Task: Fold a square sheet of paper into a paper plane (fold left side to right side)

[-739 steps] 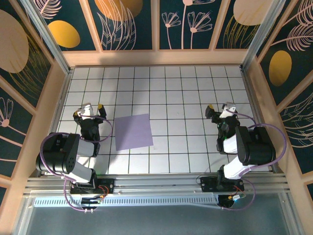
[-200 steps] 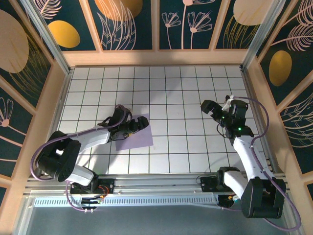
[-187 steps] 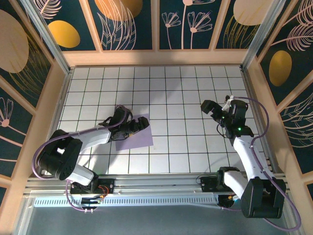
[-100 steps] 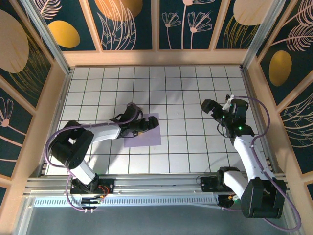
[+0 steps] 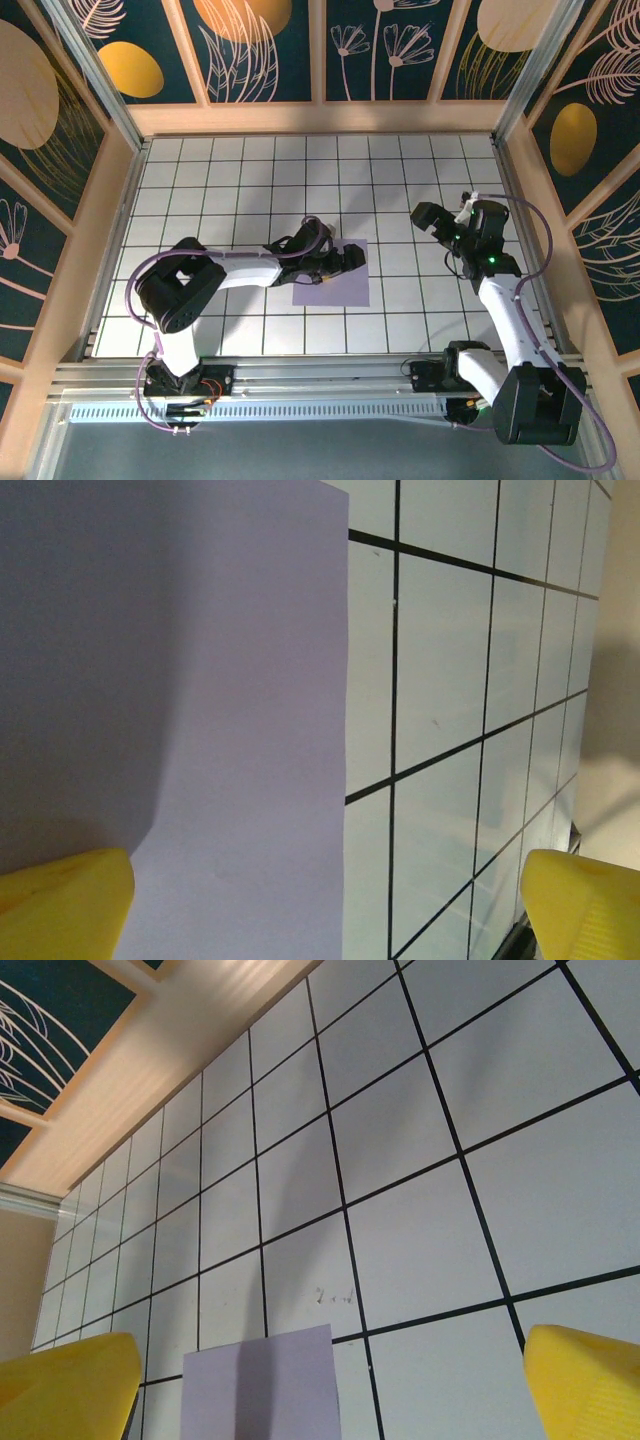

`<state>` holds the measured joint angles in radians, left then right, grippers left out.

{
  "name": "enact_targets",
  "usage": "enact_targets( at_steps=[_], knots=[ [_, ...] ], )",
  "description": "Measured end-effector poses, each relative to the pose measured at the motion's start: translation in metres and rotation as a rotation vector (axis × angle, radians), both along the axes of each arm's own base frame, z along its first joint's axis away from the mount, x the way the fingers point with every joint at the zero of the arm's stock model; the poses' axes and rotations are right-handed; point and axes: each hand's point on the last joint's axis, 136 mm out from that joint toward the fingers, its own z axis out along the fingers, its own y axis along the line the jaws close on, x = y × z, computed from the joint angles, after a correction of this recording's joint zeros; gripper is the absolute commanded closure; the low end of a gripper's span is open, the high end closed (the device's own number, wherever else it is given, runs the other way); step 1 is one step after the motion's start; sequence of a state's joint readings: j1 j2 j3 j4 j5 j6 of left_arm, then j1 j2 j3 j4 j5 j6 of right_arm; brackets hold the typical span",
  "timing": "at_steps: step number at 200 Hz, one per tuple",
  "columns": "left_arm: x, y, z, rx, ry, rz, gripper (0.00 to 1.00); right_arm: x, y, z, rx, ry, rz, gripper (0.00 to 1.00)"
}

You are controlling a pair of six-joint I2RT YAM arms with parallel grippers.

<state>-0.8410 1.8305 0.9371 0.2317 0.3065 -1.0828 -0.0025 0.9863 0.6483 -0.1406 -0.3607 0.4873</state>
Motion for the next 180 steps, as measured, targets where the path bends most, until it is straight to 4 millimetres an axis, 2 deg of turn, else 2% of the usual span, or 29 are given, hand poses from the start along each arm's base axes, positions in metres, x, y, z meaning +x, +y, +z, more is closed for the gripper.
enact_targets(
  at_steps=[18, 32, 49, 76, 91, 109, 140, 159, 180],
  knots=[
    [0.003, -0.002, 0.005, 0.002, -0.007, 0.005, 0.01, 0.001, 0.000, -0.002, -0.009, 0.011, 0.007, 0.05],
    [0.009, -0.004, 0.018, -0.006, -0.034, 0.016, 0.01, 0.001, 0.000, -0.005, -0.015, 0.031, 0.012, 0.06],
    [0.015, -0.005, 0.044, -0.035, -0.082, 0.029, 0.01, 0.002, 0.002, -0.010, -0.030, 0.059, 0.028, 0.06],
    [0.019, 0.006, 0.092, -0.087, -0.173, 0.060, 0.01, 0.006, 0.016, -0.016, -0.063, 0.108, 0.080, 0.05],
    [0.014, 0.021, 0.104, -0.093, -0.206, 0.078, 0.03, 0.006, 0.031, -0.022, -0.099, 0.132, 0.125, 0.04],
    [0.002, 0.040, 0.097, -0.073, -0.203, 0.092, 0.06, 0.004, 0.054, -0.030, -0.145, 0.168, 0.189, 0.01],
    [-0.023, 0.072, 0.055, 0.008, -0.141, 0.103, 0.22, 0.006, 0.082, -0.050, -0.234, 0.233, 0.261, 0.01],
    [-0.034, 0.083, 0.037, 0.043, -0.108, 0.101, 0.31, 0.008, 0.097, -0.061, -0.284, 0.266, 0.292, 0.01],
    [-0.037, 0.087, 0.030, 0.058, -0.093, 0.102, 0.42, 0.010, 0.114, -0.072, -0.330, 0.294, 0.326, 0.01]
  ],
)
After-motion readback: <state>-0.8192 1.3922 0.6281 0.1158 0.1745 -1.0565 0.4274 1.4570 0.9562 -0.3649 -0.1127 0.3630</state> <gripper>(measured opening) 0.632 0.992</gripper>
